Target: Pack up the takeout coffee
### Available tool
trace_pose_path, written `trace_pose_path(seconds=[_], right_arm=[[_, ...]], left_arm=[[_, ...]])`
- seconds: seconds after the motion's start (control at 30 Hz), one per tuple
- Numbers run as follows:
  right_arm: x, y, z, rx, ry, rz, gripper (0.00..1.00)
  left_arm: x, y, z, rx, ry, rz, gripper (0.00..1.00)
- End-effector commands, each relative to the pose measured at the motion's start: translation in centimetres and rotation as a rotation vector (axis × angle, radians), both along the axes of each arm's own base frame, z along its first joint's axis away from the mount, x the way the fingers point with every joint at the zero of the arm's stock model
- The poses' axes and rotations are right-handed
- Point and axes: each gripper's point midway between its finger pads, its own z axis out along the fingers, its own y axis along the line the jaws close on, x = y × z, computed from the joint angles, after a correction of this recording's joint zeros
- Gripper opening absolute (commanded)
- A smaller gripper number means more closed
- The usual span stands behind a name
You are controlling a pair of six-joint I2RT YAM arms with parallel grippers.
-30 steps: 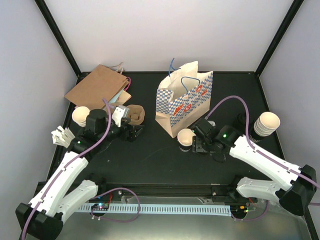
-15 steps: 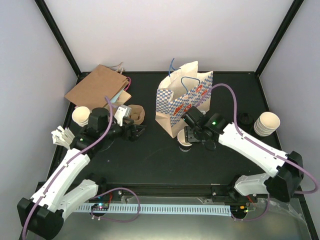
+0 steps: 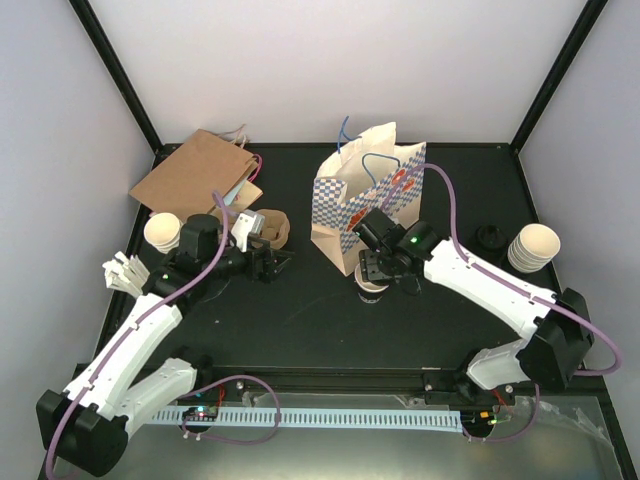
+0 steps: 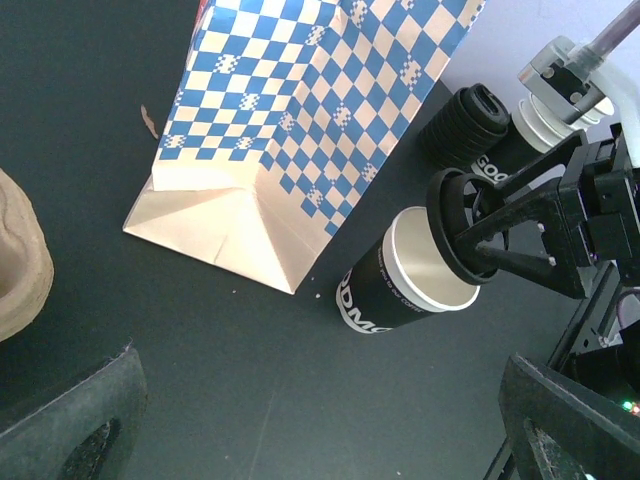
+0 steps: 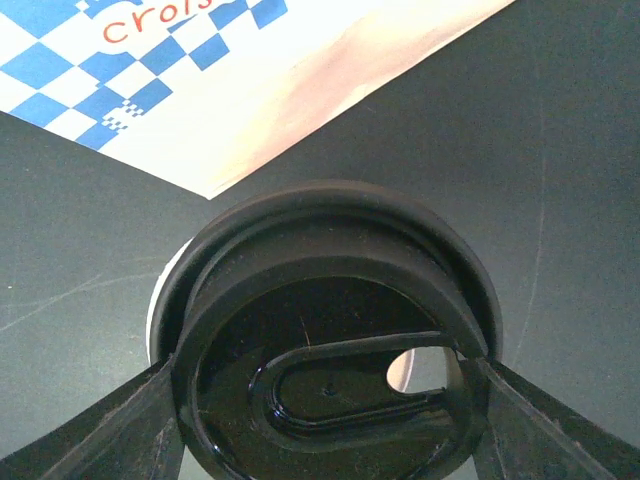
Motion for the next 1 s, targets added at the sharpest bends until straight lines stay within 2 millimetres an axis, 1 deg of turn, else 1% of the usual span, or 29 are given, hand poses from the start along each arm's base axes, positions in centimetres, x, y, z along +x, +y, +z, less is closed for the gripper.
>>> trace_pose_path(seconds=[0.0,0.5,0.97], right_arm=[[0.6,0.8,0.3,0.028,-0.014,0.014,0.73],[0.8,1.4,-1.0,0.015,0.017,0.031,0.73],[0.1,0.9,-0.1,0.015,0.027,0.043,0.73]], left_arm=[[0.1,-0.5,0.7,-0.026,-0.012,-0.023,0.99],[0.2,-0.6,0.5,-0.021,-0.006,-0.03,0.99],[0.3,-0.6,0.1,-0.016,0.006,-0.031,0.99]])
